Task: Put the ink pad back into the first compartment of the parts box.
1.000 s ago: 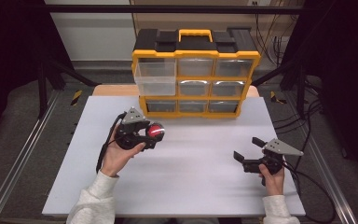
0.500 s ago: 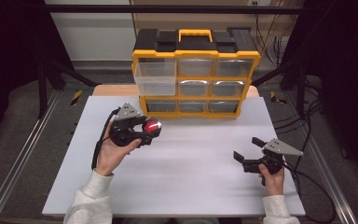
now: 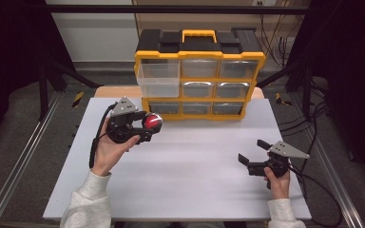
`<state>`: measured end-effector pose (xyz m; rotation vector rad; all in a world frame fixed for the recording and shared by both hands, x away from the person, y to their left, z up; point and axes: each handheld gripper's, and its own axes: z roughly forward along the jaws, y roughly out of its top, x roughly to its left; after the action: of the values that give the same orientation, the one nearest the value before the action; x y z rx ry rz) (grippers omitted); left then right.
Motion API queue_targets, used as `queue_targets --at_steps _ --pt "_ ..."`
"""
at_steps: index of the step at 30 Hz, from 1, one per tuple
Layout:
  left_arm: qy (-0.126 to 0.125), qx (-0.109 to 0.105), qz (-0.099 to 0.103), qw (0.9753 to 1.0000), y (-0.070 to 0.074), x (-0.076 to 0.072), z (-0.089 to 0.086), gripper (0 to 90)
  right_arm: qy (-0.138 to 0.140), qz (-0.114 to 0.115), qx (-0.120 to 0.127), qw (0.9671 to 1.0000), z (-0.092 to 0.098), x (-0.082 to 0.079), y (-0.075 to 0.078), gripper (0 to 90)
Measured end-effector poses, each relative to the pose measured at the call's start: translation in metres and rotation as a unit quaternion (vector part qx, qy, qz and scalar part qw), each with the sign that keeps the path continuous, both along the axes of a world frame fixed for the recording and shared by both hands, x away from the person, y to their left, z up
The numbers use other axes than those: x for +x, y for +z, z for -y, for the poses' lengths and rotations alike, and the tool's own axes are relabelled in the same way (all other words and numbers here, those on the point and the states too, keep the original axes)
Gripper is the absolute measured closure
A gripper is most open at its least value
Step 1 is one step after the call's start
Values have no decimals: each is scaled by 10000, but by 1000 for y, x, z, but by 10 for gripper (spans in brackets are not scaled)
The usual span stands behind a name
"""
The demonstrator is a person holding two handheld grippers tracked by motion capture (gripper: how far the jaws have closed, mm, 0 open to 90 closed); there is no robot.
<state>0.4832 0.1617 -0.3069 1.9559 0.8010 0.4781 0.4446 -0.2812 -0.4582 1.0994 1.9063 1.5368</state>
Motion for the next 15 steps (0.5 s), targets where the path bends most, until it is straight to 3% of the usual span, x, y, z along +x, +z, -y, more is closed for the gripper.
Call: queue_targets --at_steps 15 --pt "53 -52 153 9999 29 3 -4 294 2 0 4 10000 0 0 0 4"
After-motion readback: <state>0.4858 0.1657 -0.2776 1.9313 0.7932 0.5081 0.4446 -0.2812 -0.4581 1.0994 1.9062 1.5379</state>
